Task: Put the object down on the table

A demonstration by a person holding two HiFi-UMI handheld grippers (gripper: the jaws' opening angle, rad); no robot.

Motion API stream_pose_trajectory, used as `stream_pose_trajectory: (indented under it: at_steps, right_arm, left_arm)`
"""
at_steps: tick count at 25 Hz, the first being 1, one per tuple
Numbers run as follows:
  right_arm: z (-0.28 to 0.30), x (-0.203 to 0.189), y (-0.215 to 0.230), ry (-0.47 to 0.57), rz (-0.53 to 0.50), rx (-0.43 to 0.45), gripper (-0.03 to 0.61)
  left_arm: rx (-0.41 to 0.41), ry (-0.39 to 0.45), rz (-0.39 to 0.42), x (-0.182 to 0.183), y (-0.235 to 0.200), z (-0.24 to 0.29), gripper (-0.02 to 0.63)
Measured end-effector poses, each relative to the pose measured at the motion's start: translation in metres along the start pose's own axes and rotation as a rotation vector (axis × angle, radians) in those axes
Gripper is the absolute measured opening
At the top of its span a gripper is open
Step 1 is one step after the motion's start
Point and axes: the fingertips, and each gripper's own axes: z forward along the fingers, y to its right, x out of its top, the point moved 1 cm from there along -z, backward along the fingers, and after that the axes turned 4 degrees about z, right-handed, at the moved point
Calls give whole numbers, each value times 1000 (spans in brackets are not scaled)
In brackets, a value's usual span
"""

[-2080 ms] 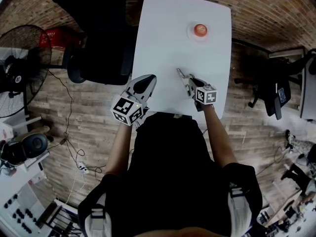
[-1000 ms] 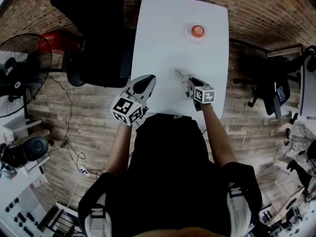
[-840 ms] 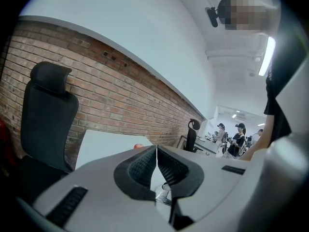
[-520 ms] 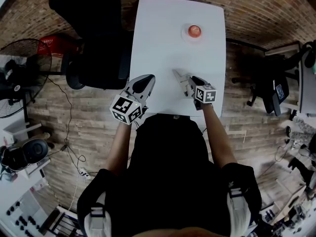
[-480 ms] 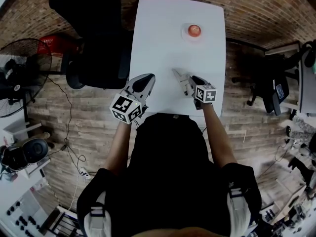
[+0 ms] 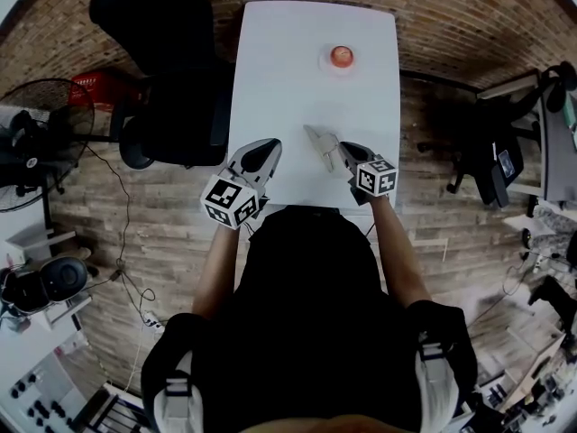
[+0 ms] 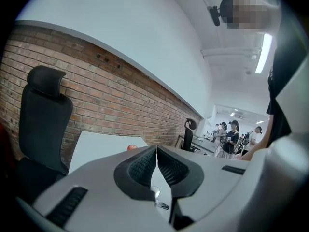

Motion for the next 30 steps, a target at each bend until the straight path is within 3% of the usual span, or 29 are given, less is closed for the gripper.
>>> stream_pose_trajectory:
  at_steps: [8,15,30]
  right_arm:
    - [-56,3,-13,38,-52,8,-2]
    - [-94,8,-17,61,-116,-37,-2]
    - [-147,34,-48,141,-281,29,-2]
  left_arm:
    - [29,4,-9,-2,28,-7,25]
    - [41,-3,-20,-10,58,-13,25]
    - [71,-2,-47,-28,99,-8,25]
